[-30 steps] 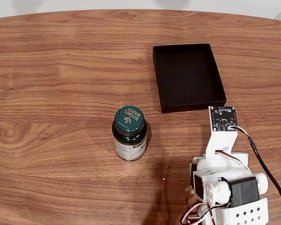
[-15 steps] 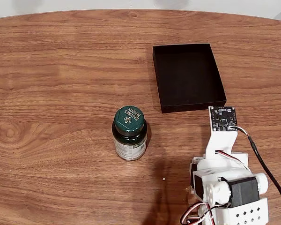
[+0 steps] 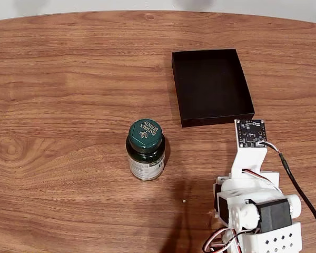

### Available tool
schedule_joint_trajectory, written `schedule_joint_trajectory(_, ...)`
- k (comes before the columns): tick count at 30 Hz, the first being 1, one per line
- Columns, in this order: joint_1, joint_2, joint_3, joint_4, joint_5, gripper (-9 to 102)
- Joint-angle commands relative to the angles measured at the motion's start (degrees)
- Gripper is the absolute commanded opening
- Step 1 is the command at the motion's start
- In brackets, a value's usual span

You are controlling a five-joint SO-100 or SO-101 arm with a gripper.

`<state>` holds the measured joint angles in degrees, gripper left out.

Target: Pick up the pill bottle and place it in the black box.

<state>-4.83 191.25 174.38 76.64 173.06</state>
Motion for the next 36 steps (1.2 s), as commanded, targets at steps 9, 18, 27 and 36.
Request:
schedule_joint_trajectory(9, 0.0, 0.0, -0.79, 9.76, -1.58, 3)
schedule_joint_trajectory(18, 0.0, 0.0, -0.79, 9.76, -1.58, 3)
schedule_joint_trajectory(27, -0.18, 0.0, -0.79, 9.76, -1.49, 3)
schedule_joint_trajectory(36, -2.29, 0.0, -0.79, 9.76, -1.49, 8)
